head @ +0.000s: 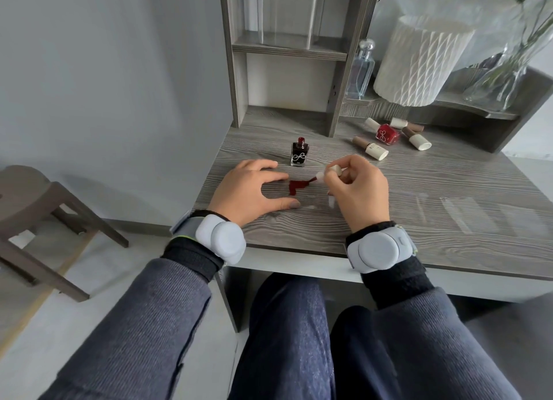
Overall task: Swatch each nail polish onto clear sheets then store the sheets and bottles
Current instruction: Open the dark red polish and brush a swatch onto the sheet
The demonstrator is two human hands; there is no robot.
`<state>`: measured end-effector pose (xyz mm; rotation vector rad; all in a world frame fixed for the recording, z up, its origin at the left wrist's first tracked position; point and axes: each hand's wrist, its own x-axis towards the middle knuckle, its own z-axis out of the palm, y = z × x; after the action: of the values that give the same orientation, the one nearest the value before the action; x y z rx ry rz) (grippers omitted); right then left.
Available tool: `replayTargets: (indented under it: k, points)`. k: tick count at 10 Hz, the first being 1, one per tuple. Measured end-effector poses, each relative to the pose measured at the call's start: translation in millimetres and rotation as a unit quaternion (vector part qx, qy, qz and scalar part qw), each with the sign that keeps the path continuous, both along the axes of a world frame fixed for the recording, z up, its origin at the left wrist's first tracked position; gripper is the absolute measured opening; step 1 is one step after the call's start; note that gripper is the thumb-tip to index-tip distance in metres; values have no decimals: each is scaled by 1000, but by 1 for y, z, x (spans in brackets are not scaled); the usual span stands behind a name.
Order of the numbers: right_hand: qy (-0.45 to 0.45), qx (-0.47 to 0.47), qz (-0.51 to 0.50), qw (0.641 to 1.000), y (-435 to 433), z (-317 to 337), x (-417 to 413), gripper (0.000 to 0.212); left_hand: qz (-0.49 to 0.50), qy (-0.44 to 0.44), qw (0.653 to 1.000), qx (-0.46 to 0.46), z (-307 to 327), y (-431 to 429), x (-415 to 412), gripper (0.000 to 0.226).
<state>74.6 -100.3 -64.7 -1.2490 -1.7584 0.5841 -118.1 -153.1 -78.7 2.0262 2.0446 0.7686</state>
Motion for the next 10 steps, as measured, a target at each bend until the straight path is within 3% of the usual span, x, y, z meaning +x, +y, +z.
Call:
replayTargets:
  k: [2, 5, 7, 10]
  points:
    - [-12, -17, 16, 1000, 0, -1, 0, 22, 1, 2, 1000, -3, 0, -1, 0, 77]
    - [16, 26, 7, 1000, -1, 2, 0, 9, 0, -3, 1000, 0, 1, 0, 0, 77]
    - [-28, 16, 90, 995, -3, 1, -3, 10, -1, -2, 1000, 1, 1, 0, 1, 79]
    - [-39, 25, 36, 998, 1, -3, -2, 15, -3, 0, 1000, 4, 0, 0, 0, 79]
